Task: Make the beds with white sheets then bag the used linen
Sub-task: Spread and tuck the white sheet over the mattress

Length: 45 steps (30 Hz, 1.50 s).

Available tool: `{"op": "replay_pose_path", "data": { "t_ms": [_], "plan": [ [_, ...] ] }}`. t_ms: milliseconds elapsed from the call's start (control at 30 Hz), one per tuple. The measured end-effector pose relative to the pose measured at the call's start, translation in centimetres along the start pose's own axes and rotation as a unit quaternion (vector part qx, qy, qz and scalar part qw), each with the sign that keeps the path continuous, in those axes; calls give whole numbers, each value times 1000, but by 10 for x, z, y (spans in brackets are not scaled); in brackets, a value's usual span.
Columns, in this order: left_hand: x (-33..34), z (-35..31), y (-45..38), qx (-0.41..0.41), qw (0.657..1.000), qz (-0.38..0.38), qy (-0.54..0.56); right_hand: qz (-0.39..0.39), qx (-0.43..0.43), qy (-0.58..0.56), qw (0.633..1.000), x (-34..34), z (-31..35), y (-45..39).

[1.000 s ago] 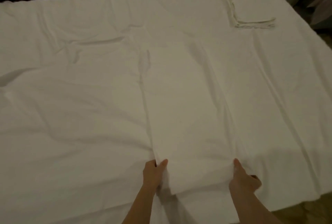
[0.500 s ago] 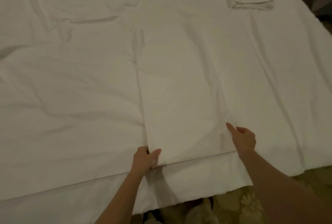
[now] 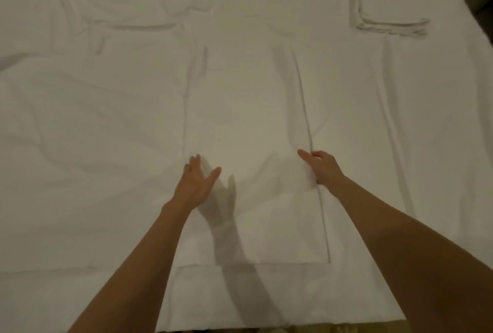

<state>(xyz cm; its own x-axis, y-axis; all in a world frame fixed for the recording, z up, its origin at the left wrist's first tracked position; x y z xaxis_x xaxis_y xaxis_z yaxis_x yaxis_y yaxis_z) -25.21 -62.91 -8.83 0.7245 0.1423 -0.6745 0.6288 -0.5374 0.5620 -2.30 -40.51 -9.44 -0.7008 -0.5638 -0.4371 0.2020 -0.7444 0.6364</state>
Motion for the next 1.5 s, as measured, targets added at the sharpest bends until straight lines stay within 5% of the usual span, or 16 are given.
{"op": "replay_pose_path", "data": {
  "t_ms": [100, 333, 867, 1133, 1500],
  "plan": [
    [23, 1, -12, -38, 998, 53, -9, -9, -24, -11, 1000, 10, 21, -16],
    [17, 20, -8, -73, 997, 13, 18, -71, -94, 0, 993, 17, 43, -17],
    [91, -80, 16, 47, 988, 134, -68, -170, -124, 104, 972, -108, 32, -32],
    [82, -59, 26, 92, 993, 62, -32, -79, 82, -47, 992, -94, -69, -15],
    [99, -25, 90, 83, 985, 77, -129, -43, 17, 68, 997, -101, -78, 13]
  ]
}}
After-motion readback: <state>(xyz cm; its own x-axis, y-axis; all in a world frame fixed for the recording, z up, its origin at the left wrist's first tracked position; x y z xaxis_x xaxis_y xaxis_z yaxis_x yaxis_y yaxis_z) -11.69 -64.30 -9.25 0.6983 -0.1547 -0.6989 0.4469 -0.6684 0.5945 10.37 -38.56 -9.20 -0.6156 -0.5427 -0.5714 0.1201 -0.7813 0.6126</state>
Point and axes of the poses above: each hand's wrist, its own y-axis away from the middle knuckle, its own x-axis out of the palm, z = x × y, the point moved 9 cm from there along -y, towards the middle knuckle, and after that the axes turned 2 degrees about -z, right-handed, at the moved point
